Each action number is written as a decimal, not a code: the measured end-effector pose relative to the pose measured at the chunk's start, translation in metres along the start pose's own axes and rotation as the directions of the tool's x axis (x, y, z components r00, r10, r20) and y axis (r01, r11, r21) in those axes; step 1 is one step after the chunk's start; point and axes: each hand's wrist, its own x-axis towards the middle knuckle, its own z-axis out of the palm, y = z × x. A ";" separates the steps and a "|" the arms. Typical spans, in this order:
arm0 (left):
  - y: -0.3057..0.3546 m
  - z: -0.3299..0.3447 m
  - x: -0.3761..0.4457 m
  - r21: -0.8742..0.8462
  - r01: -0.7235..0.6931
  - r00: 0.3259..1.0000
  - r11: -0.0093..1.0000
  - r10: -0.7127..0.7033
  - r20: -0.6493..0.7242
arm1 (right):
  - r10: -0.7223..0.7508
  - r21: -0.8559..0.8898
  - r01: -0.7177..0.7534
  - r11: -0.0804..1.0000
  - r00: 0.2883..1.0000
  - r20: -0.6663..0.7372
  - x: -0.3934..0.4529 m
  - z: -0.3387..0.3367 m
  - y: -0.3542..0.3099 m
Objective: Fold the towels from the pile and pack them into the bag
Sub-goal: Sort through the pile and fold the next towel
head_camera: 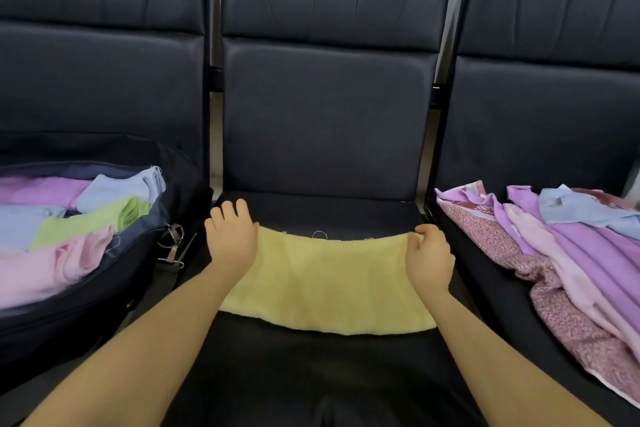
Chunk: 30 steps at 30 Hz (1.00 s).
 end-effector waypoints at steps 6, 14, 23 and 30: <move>0.029 0.007 -0.046 -0.020 -0.404 0.849 0.914 0.384 0.363 | -0.432 -0.156 0.503 0.850 0.836 0.338 -0.031 0.026 0.008; 0.022 0.011 -0.084 -0.074 -0.297 0.715 0.952 0.273 0.643 | -0.260 -0.310 0.713 0.629 0.568 0.781 -0.052 0.020 0.024; 0.013 -0.005 -0.093 0.259 -0.038 0.942 0.965 -0.052 0.330 | -0.279 -0.287 0.648 0.706 0.626 0.728 -0.065 0.011 0.012; 0.002 -0.008 -0.084 0.103 -0.186 0.967 0.977 0.164 0.197 | -0.295 -0.206 0.753 0.625 0.472 0.831 -0.061 0.019 0.012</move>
